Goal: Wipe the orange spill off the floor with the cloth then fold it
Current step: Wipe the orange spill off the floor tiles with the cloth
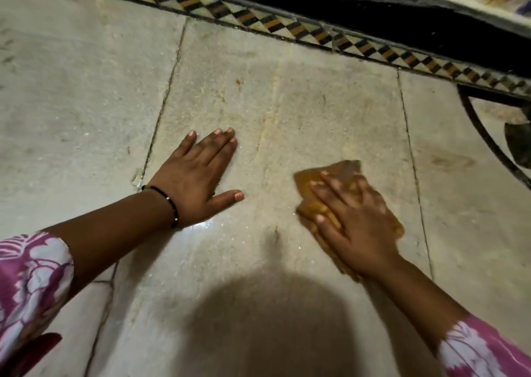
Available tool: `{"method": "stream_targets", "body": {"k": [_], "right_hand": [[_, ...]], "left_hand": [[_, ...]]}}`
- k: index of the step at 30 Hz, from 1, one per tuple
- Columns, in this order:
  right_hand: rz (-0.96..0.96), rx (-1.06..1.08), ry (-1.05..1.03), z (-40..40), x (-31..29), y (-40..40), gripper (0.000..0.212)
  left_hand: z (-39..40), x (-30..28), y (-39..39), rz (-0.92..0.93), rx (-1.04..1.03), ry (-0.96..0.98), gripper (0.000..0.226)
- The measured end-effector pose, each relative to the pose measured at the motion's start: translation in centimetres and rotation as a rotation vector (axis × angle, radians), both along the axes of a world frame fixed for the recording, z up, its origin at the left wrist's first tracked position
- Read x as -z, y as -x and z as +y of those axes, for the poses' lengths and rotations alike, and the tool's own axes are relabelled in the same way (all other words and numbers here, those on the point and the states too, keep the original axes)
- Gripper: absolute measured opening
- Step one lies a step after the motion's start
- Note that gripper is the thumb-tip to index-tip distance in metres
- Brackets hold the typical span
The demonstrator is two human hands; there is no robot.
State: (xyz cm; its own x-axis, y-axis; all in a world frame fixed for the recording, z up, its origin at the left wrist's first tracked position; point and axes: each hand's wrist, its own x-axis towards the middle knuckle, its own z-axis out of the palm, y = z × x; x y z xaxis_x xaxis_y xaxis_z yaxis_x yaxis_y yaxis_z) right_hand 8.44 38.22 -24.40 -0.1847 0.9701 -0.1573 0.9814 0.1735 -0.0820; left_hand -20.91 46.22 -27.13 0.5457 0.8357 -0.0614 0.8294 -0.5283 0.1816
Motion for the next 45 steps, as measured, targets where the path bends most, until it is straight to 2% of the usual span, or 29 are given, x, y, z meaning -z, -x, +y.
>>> {"method": "stream_targets", "body": {"k": [3,7,9,13,15,17,21,25,27,29,32,35,37,41,45], "right_hand": [[-0.021,0.217,0.023,1.1,-0.5,-4.5,0.058],[0.089,0.547,0.030,9.2,-0.5,-1.8,0.056],[0.120,0.500,0.052,12.0,-0.4,2.0,0.055],[0.092,0.112,0.072,9.8,0.0,8.9,0.053],[0.054,-0.078,0.044,6.6,0.2,8.7,0.056],[0.025,-0.155,0.027,4.5,0.1,5.9,0.060],[0.000,0.025,0.070,5.8,-0.8,1.1,0.058],[0.146,0.289,0.135,13.0,-1.1,4.2,0.053],[0.177,0.308,0.167,17.1,-1.4,7.4,0.055],[0.173,0.208,0.191,19.7,-1.3,11.1,0.057],[0.127,-0.074,0.214,19.0,-1.1,14.4,0.052],[0.150,-0.327,0.235,14.6,-1.0,11.9,0.052],[0.188,-0.371,0.228,11.9,-1.2,7.9,0.051],[0.177,-0.103,0.188,13.1,-1.6,2.7,0.040],[0.089,0.106,0.144,18.9,-1.3,7.3,0.047]], "left_hand": [[-0.2,-0.1,0.1,-0.040,-0.016,0.010,0.091],[-1.1,-0.1,0.1,-0.097,-0.111,0.002,0.091],[-2.2,-0.1,-0.1,-0.103,-0.231,-0.006,0.093],[-3.6,-0.3,0.8,-0.066,-0.415,0.009,0.099],[-3.7,-0.4,2.1,-0.039,-0.457,0.002,0.101],[-3.9,-0.4,3.1,-0.014,-0.453,-0.001,0.100],[-4.3,-0.2,3.4,0.007,-0.415,0.006,0.098],[-4.4,-0.2,3.6,-0.023,-0.424,0.012,0.097],[-4.4,-0.1,3.7,-0.034,-0.419,0.008,0.096],[-4.4,-0.1,3.8,-0.038,-0.416,0.008,0.095],[-4.4,-0.2,3.8,-0.043,-0.418,0.005,0.095],[-4.4,-0.2,3.8,-0.048,-0.420,0.005,0.095],[-4.4,-0.1,3.8,-0.057,-0.419,0.002,0.095],[-4.5,0.0,3.8,-0.048,-0.418,0.007,0.094],[-4.5,-0.1,3.6,-0.030,-0.427,0.010,0.094]]}}
